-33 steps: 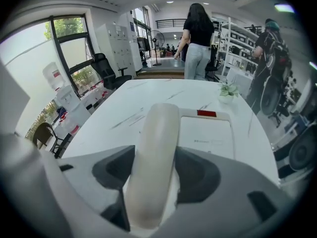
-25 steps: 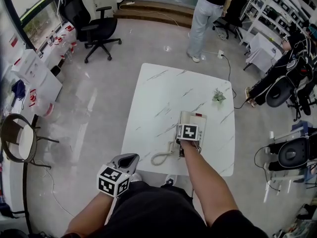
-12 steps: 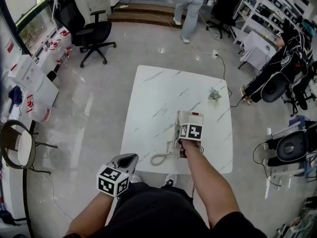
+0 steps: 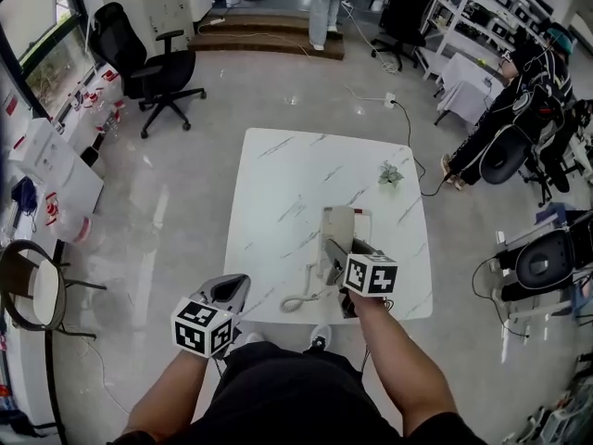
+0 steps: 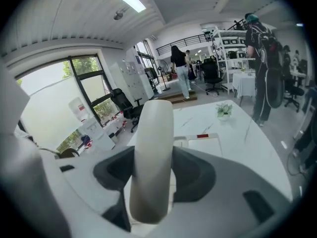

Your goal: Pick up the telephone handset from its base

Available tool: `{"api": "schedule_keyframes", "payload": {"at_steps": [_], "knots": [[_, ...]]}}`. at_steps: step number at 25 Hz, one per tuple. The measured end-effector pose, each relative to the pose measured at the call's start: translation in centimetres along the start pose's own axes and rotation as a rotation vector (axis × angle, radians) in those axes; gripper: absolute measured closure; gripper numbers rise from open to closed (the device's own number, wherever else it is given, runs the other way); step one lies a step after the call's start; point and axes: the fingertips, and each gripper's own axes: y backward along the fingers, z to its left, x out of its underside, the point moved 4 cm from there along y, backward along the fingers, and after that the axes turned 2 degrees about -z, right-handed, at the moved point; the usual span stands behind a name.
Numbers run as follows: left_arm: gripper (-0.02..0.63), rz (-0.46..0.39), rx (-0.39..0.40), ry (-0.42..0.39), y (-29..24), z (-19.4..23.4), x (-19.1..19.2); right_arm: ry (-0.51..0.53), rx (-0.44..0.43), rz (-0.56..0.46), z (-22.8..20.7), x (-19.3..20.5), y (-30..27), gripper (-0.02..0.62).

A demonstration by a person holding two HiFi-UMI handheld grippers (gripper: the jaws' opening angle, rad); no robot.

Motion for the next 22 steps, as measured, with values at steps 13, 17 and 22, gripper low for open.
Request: {"api": "schedule_keyframes", "payload": {"at_steps": [13,17,22], "knots": [[0.604,-0.035,0.095,-0.085,-1.1,-3.5,-2.8,0.107,-0.057,-0.249,1.7,0.0,12.7,0.371],[0.604,-0.027,0.112,-0.099,-1.3,-4.7,-2.9,0.104,-0.027,-0.278,0.8,0.7,15.6,0.371],[0.604,-0.015,0.128,-0.120,-1.6,-5.7,-2.7,0.085,-0.001,-0.300,-0.4,1.7,17.8,0.371]]}}
